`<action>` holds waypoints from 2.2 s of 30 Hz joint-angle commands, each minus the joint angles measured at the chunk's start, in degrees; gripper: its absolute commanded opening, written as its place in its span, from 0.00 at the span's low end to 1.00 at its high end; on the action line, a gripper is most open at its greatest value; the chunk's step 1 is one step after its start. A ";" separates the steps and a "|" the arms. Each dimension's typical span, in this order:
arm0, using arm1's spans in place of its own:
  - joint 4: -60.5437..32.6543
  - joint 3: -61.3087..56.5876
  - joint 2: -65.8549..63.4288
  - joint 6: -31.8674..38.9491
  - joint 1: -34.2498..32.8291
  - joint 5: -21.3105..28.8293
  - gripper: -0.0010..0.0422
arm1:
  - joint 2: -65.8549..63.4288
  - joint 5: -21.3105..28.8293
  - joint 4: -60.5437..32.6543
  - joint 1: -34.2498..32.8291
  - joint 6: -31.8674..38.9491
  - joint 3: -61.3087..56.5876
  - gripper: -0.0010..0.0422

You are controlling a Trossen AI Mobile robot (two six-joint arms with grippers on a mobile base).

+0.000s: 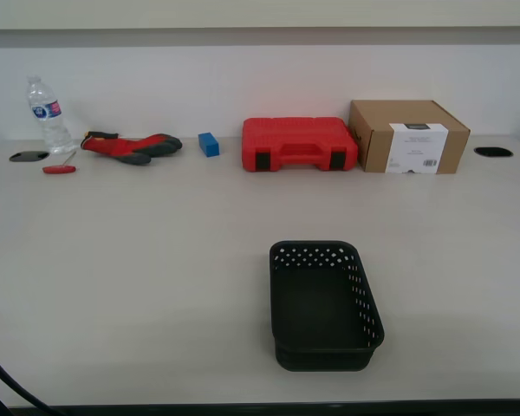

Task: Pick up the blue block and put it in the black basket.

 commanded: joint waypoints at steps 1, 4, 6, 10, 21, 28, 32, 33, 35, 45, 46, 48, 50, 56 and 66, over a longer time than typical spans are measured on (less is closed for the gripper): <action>0.15 0.11 0.02 0.00 0.00 0.00 0.02 | 0.94 -4.42 0.22 0.13 1.46 0.02 0.02; 0.15 0.11 0.02 0.00 0.00 -0.02 0.02 | 4.02 -10.03 0.24 0.94 4.90 0.02 0.02; 0.15 0.11 0.02 0.00 0.00 -0.02 0.02 | 7.50 -13.03 0.31 2.32 4.87 0.04 0.02; 0.15 0.11 0.02 0.00 0.02 0.00 0.02 | 18.16 -14.80 0.42 7.48 0.79 1.44 0.02; 0.09 0.11 0.02 0.00 0.02 0.00 0.02 | 47.06 -23.50 0.42 20.39 -28.55 13.79 0.02; 0.09 0.11 0.02 0.00 0.02 0.00 0.02 | 60.89 -24.81 -12.57 27.04 -31.47 33.07 0.02; 0.09 0.11 0.02 0.00 0.02 0.00 0.02 | 66.86 -25.09 -21.05 30.32 -36.72 42.95 0.02; 0.11 0.11 0.02 0.00 0.02 -0.02 0.02 | 67.93 -24.59 -21.68 30.97 -37.40 44.57 0.02; 0.09 0.11 0.02 0.00 0.02 0.00 0.02 | 70.16 -23.15 -22.53 32.20 -37.29 47.76 0.02; 0.15 0.11 0.02 0.00 0.00 0.00 0.02 | 82.34 -12.20 -36.85 38.21 -36.17 64.94 0.02; 0.11 0.11 0.02 0.00 0.00 0.00 0.02 | 83.12 -11.45 -38.40 38.73 -36.02 66.18 0.02; 0.11 0.11 0.02 0.00 0.00 0.00 0.02 | 84.06 -8.39 -39.78 39.76 -35.69 67.98 0.02; 0.11 0.11 0.02 0.00 0.02 0.00 0.02 | 84.04 -5.62 -40.94 40.68 -35.32 69.07 0.02; 0.11 0.11 0.02 0.00 0.02 0.00 0.02 | 84.04 -7.74 -45.00 41.38 -25.09 73.16 0.03; 0.11 0.11 0.02 0.02 0.00 -0.02 0.02 | 86.77 -11.63 -43.41 42.12 -30.60 72.98 0.53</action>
